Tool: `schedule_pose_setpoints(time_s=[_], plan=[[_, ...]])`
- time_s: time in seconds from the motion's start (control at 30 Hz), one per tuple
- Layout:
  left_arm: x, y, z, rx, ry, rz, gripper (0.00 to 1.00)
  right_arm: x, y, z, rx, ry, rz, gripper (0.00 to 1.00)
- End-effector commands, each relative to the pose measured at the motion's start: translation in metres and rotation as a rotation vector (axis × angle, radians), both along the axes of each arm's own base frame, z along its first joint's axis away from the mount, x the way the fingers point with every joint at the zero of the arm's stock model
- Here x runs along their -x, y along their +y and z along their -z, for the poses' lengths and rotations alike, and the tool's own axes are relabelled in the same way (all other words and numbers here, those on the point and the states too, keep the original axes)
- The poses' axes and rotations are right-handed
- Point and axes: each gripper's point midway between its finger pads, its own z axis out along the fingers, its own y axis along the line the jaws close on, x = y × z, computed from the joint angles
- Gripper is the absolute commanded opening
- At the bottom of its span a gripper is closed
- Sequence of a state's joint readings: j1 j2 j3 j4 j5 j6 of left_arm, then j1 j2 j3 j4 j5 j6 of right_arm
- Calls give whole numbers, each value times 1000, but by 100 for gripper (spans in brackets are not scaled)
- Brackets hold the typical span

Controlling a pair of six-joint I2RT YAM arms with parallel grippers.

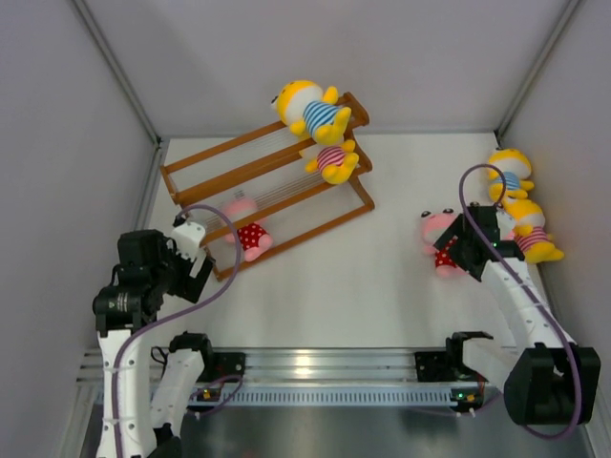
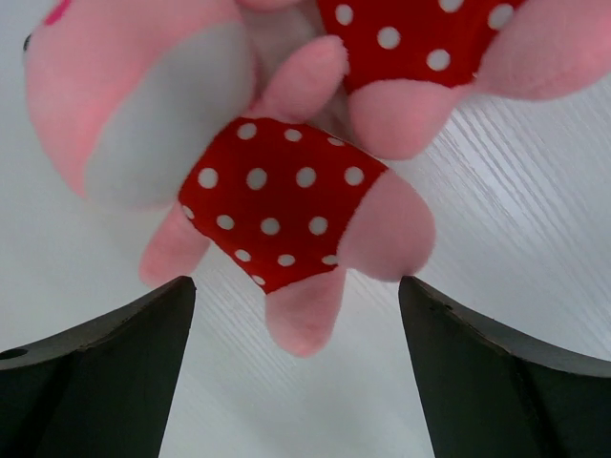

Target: Place and organize the stuffed toys onto the shelf

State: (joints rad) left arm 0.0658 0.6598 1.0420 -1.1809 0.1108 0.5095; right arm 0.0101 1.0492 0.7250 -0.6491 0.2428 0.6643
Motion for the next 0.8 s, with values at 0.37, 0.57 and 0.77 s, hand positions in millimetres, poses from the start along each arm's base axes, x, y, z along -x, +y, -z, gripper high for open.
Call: schedule_pose_setpoints(time_s=[0.37, 0.57, 0.77], plan=[[3, 34, 59, -113, 64, -171, 98, 0, -14, 31, -6, -151, 184, 80], [5, 24, 64, -57, 38, -158, 98, -9, -14, 38, -20, -188, 132, 16], [4, 23, 69, -54, 52, -152, 98, -6, -1, 17, -32, -240, 17, 0]])
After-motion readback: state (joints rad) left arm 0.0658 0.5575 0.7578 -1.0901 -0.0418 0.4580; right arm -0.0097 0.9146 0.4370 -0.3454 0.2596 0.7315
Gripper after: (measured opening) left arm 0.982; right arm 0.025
